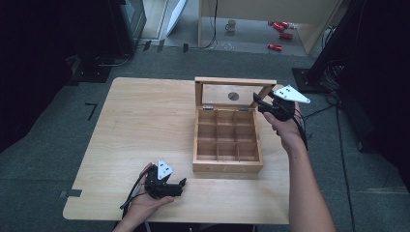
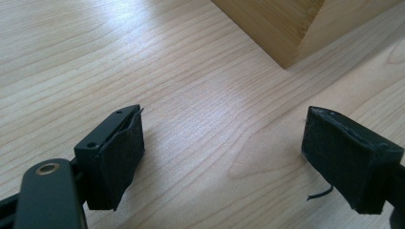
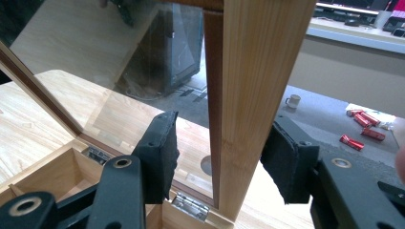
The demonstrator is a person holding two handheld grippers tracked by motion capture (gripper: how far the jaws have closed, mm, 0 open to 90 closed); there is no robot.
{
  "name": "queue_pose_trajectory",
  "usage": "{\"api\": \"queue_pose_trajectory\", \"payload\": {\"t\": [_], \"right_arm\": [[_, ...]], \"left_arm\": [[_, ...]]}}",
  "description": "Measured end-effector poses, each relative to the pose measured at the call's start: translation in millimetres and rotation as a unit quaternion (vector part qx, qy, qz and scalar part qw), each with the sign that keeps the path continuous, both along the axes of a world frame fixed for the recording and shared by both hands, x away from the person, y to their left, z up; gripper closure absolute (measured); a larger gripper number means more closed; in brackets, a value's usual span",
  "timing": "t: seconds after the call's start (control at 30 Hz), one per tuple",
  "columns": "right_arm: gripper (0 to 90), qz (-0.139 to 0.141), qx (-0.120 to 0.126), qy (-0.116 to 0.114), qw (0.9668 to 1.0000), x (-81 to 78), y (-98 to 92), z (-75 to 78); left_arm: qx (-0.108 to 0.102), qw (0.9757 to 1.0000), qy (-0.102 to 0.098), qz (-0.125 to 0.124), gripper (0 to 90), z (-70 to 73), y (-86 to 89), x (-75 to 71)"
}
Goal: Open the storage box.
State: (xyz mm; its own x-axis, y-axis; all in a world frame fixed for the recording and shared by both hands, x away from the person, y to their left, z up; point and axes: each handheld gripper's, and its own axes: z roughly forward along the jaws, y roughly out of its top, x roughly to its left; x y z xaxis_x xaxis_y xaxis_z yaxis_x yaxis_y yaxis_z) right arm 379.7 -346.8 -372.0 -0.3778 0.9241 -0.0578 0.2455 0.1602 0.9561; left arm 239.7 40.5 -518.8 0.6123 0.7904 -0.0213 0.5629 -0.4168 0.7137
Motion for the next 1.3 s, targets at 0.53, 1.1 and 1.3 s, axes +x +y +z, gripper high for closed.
{"api": "queue_pose_trajectory", "payload": {"t": [0.53,1.1,1.3], "right_arm": [[56.0,-0.018,0.026,0.003,0.9995,21.5,-3.5,-1.7],[67.1,-0.084,0.081,0.038,0.9925,48.1,-0.4,0.6],[67.4,-0.098,0.075,0.054,0.9909,59.9,2.2,3.7]], "left_arm": [[-0.001,1.0000,0.000,-0.002,15.0,0.0,-0.5,-0.6],[-0.006,1.0000,0.000,-0.003,15.0,-0.2,0.1,-0.3],[-0.009,1.0000,0.001,-0.004,15.0,-0.2,0.5,-0.1]]}}
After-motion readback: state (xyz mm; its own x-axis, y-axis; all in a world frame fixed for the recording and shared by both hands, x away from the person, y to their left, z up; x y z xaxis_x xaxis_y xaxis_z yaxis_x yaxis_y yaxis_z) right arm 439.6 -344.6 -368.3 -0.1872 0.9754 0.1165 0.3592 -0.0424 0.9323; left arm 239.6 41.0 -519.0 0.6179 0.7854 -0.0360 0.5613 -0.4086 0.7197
